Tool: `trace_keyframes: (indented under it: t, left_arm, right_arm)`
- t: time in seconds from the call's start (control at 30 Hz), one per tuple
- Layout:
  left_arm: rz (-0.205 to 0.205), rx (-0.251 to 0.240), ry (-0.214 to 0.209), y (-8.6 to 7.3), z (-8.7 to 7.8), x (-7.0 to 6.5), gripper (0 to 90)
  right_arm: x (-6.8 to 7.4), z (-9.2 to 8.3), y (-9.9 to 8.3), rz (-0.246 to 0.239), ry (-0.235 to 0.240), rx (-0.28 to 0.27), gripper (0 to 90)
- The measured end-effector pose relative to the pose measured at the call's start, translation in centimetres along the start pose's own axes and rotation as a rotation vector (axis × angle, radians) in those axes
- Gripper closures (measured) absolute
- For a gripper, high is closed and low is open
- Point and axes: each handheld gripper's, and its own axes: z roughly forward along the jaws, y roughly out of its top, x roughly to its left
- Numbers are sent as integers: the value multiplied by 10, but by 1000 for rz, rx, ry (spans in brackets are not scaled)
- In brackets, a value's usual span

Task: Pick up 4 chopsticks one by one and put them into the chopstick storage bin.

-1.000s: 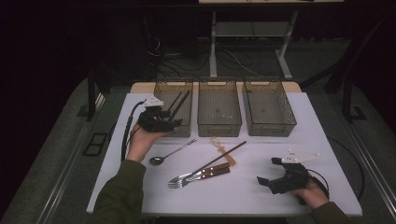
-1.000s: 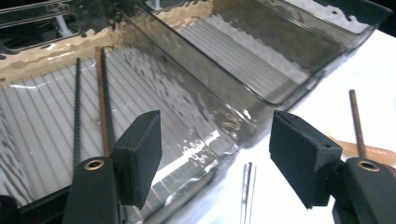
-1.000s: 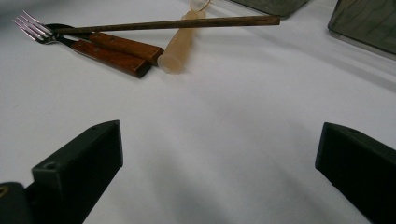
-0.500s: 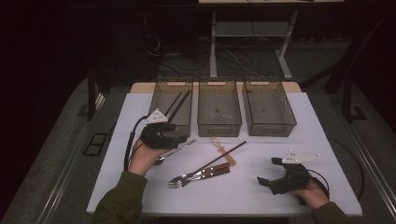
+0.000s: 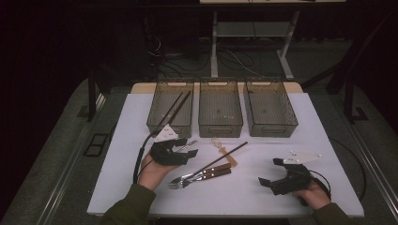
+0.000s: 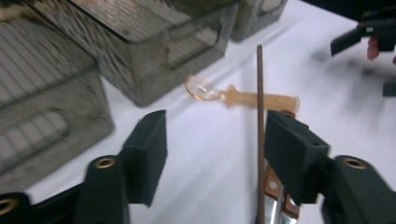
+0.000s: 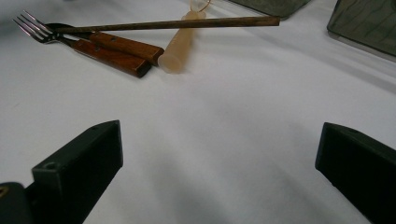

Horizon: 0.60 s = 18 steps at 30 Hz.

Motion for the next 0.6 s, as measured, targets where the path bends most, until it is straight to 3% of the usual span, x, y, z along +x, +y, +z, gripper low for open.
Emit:
trace_keyframes:
  t: [0.23, 0.43, 0.6]
  left_arm:
    - [35, 51, -33, -5, 14, -14, 520]
    - [23, 72, -58, -7, 17, -12, 631]
    - [43, 108, -76, -9, 26, -15, 715]
  right_arm:
    - [1, 0, 1, -9, 5, -1, 7]
    - [1, -1, 1, -11, 7, -3, 7]
    - [1, 1, 1, -16, 8, 1, 7]
